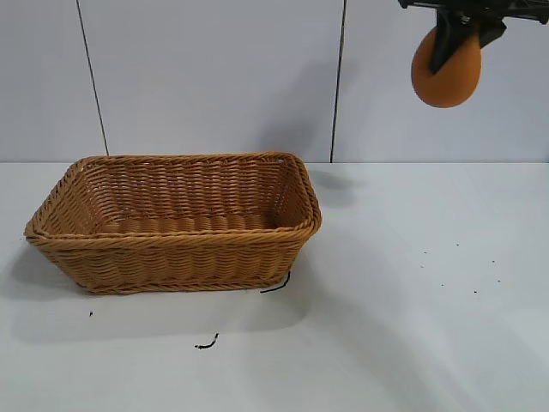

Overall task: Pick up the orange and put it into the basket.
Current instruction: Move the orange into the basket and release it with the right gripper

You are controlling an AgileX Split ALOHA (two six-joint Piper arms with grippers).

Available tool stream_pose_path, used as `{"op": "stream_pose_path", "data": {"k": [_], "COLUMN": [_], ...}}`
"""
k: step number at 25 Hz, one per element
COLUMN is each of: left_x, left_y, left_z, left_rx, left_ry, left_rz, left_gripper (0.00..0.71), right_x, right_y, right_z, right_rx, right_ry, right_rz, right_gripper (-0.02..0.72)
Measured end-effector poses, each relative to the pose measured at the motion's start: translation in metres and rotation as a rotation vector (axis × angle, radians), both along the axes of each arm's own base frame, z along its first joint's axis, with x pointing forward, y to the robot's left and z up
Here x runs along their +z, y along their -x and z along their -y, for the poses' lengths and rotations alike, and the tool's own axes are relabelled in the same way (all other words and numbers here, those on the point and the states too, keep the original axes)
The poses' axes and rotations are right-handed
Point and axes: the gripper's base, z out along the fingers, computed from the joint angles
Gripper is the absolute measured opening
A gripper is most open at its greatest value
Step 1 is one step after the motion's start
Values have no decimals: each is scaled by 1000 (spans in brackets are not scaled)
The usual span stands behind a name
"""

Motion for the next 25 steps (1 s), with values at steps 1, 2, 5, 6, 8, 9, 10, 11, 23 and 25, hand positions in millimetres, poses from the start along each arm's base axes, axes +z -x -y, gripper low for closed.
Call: {"op": "stream_pose_path", "data": {"k": [1,2,5,6,8,9,10,11,23,25], "left_x": [0,0,0,0,0,0,0,0,0,0], "left_y": [0,0,0,0,0,0,0,0,0,0], "left_z": [0,0,0,0,0,0,0,0,0,0], "left_rx": [0,0,0,0,0,0,0,0,0,0], "left_ry": [0,0,0,0,0,0,0,0,0,0], "left_rz": [0,0,0,0,0,0,0,0,0,0], "left_gripper": [639,639,639,639,639,639,639,639,639,639], "right_x": [-1,-3,-13,-20,-34,-42,-50,-61,-139,-134], "right_y": [4,9,21,25,31,32,33,33,27,27], "right_z": [-17,-36,-77,-92,-117,-127,-135,-142,-160,-160], "right_rx": [35,74,158,187,232,250,262,269,279,279], "right_ry": [-7,-12,-25,-28,-33,-35,-36,-35,12,5], "right_rz": [13,26,46,48,54,57,58,55,-58,-54], "right_gripper": [99,99,99,99,99,99,99,99,406,556]}}
